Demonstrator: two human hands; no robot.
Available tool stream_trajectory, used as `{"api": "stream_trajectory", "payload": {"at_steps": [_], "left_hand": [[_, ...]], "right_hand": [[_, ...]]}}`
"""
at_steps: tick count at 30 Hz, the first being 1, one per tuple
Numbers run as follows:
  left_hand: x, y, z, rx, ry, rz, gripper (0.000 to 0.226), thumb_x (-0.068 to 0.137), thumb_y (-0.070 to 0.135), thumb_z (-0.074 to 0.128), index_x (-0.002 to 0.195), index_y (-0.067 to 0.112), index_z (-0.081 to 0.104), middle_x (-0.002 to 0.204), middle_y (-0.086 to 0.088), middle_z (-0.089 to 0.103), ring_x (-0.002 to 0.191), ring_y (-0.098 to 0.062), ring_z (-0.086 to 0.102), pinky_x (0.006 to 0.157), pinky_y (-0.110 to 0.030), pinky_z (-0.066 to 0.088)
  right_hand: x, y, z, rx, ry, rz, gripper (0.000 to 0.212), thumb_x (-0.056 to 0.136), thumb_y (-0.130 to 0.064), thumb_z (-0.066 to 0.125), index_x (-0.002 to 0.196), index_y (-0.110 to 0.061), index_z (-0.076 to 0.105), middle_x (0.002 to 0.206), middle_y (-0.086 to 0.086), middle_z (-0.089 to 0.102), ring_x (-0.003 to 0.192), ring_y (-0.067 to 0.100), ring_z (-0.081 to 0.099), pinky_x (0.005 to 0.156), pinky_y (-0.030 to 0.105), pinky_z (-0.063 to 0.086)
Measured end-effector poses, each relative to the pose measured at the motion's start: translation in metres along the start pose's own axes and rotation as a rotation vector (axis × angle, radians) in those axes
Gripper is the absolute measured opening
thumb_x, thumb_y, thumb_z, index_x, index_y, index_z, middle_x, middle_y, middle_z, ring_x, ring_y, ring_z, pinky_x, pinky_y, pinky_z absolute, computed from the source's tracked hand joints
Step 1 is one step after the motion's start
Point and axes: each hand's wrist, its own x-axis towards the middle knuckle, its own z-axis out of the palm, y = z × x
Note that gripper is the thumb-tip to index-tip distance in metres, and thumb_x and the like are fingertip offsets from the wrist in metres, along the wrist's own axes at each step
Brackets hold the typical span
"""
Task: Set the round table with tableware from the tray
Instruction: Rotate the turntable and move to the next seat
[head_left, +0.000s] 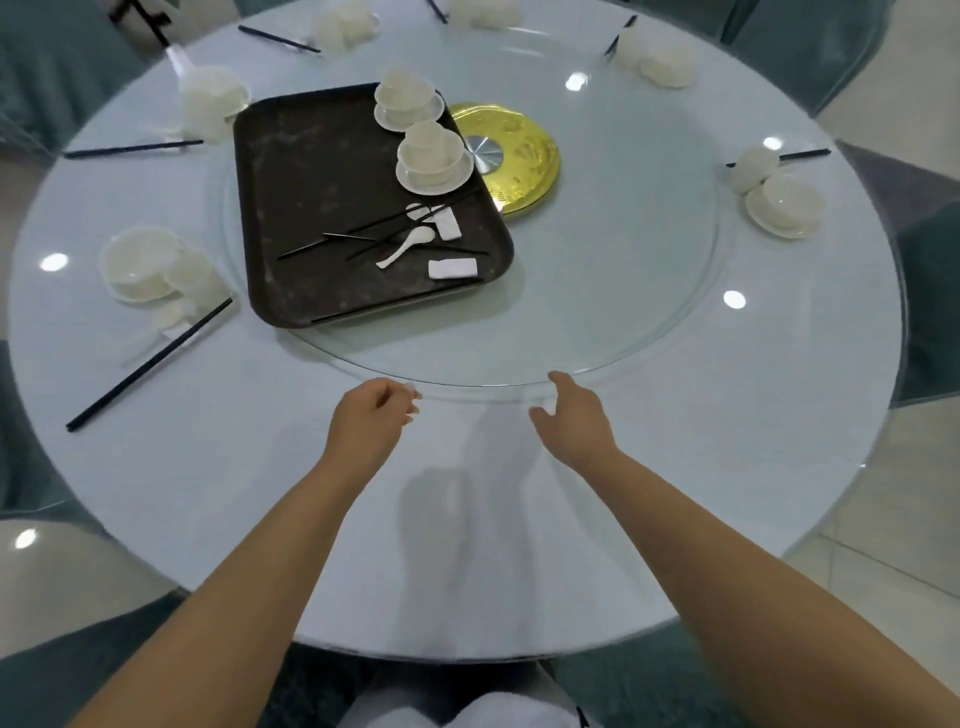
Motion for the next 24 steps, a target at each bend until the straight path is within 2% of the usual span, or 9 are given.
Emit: {"api": "stream_trajectory", "payload": {"at_steps": [2, 3, 8, 12, 17, 24], "left_hand": [[0.014, 0.000, -0.004, -0.030, -0.025, -0.014, 0.022, 0.095, 0.028, 0.056, 0.085, 0.015, 0.070, 0.083, 0.002, 0.071, 0.076, -0.011, 0.067, 0.070, -0.022, 0.048], [0.023, 0.000, -0.007, -0.037, -0.035, -0.020, 0.023, 0.095, 0.030, 0.056, 0.085, 0.016, 0.071, 0.083, 0.002, 0.071, 0.076, -0.010, 0.067, 0.071, -0.023, 0.048], [0.060, -0.001, -0.024, -0.049, -0.028, -0.028, 0.023, 0.095, 0.032, 0.055, 0.084, 0.019, 0.071, 0.083, 0.006, 0.072, 0.078, -0.010, 0.068, 0.073, -0.024, 0.050], [0.087, -0.001, -0.034, -0.066, -0.037, -0.041, 0.021, 0.093, 0.030, 0.056, 0.085, 0.018, 0.071, 0.083, 0.003, 0.072, 0.079, -0.012, 0.067, 0.075, -0.026, 0.050], [0.110, -0.002, -0.034, -0.071, -0.037, -0.049, 0.021, 0.095, 0.028, 0.055, 0.084, 0.018, 0.070, 0.083, 0.001, 0.071, 0.079, -0.012, 0.066, 0.079, -0.028, 0.050], [0.117, 0.002, -0.010, -0.028, -0.071, -0.013, 0.020, 0.093, 0.026, 0.058, 0.078, 0.018, 0.068, 0.080, 0.000, 0.070, 0.079, -0.016, 0.065, 0.078, -0.031, 0.051]], "right_hand": [[0.011, -0.008, 0.009, -0.187, -0.035, -0.066, 0.067, 0.099, -0.036, 0.048, 0.154, -0.011, 0.018, 0.159, 0.003, 0.026, 0.149, 0.027, 0.014, 0.113, 0.040, 0.026], [0.018, -0.015, 0.014, -0.269, -0.056, -0.104, 0.069, 0.100, -0.040, 0.044, 0.155, -0.011, 0.013, 0.162, 0.000, 0.018, 0.150, 0.026, 0.007, 0.116, 0.041, 0.021], [0.037, -0.031, 0.038, -0.489, -0.208, -0.116, 0.071, 0.102, -0.051, 0.024, 0.156, -0.013, -0.002, 0.164, -0.003, -0.001, 0.151, 0.021, -0.005, 0.121, 0.043, 0.003], [0.034, -0.015, 0.051, -0.626, -0.182, -0.122, 0.074, 0.101, -0.053, 0.017, 0.152, -0.012, -0.018, 0.162, -0.002, -0.019, 0.149, 0.019, -0.018, 0.121, 0.040, -0.007], [0.039, -0.011, 0.054, -0.602, -0.124, -0.060, 0.075, 0.101, -0.054, 0.017, 0.151, -0.012, -0.019, 0.162, -0.003, -0.019, 0.148, 0.017, -0.019, 0.121, 0.038, -0.010], [0.054, 0.007, 0.032, -0.518, -0.053, 0.094, 0.074, 0.100, -0.057, 0.015, 0.154, -0.013, -0.011, 0.164, -0.001, -0.007, 0.150, 0.020, -0.010, 0.120, 0.038, -0.004]]}}
